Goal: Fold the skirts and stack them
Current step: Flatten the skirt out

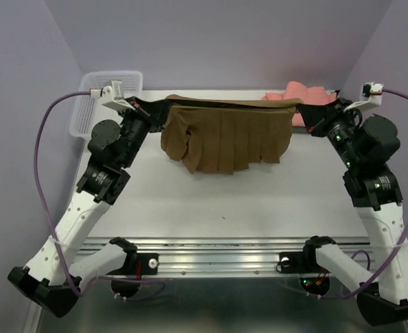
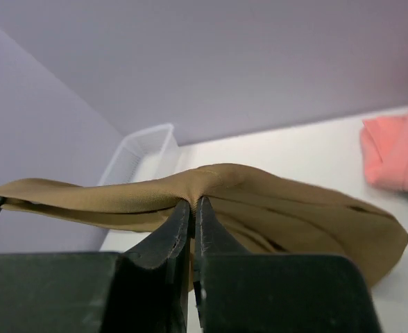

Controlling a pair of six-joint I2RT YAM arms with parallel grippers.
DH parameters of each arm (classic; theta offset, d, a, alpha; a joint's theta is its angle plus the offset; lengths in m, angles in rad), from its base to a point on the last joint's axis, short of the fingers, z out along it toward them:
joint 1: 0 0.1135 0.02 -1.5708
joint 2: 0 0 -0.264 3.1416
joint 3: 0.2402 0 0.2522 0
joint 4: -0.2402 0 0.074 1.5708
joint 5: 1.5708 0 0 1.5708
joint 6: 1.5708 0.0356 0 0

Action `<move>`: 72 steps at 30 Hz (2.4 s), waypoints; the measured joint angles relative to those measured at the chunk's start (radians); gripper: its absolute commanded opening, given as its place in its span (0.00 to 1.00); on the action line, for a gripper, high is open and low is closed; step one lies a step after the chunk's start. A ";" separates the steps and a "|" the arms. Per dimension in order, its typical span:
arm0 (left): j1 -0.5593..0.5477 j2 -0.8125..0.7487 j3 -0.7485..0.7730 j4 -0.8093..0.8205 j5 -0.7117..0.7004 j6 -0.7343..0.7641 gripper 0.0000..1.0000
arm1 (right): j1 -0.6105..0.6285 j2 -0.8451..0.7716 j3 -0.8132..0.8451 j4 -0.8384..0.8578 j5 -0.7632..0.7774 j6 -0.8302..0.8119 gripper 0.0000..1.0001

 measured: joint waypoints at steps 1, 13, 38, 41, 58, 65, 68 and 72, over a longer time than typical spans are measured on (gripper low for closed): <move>-0.004 -0.029 0.046 -0.003 0.013 0.025 0.00 | 0.000 -0.011 0.043 0.005 -0.017 -0.010 0.01; -0.012 -0.306 0.162 -0.094 0.229 0.085 0.00 | 0.006 -0.180 0.268 -0.072 -0.277 -0.026 0.01; 0.135 0.641 0.382 -0.290 -0.047 0.061 0.00 | 0.017 0.594 0.154 -0.039 0.108 -0.062 0.01; 0.154 0.782 0.612 -0.334 -0.050 0.101 0.00 | 0.018 0.745 0.399 -0.039 0.160 -0.120 0.01; 0.200 0.595 0.845 -0.227 0.108 0.163 0.00 | 0.028 0.637 0.647 0.119 0.103 -0.224 0.01; 0.200 0.458 0.704 -0.265 0.142 0.166 0.00 | 0.028 0.493 0.560 0.049 0.034 -0.226 0.01; 0.200 0.353 0.663 -0.257 0.177 0.163 0.00 | 0.029 0.414 0.543 0.038 -0.005 -0.221 0.01; 0.200 0.237 0.650 -0.217 0.215 0.155 0.00 | 0.038 0.327 0.539 0.050 -0.058 -0.217 0.01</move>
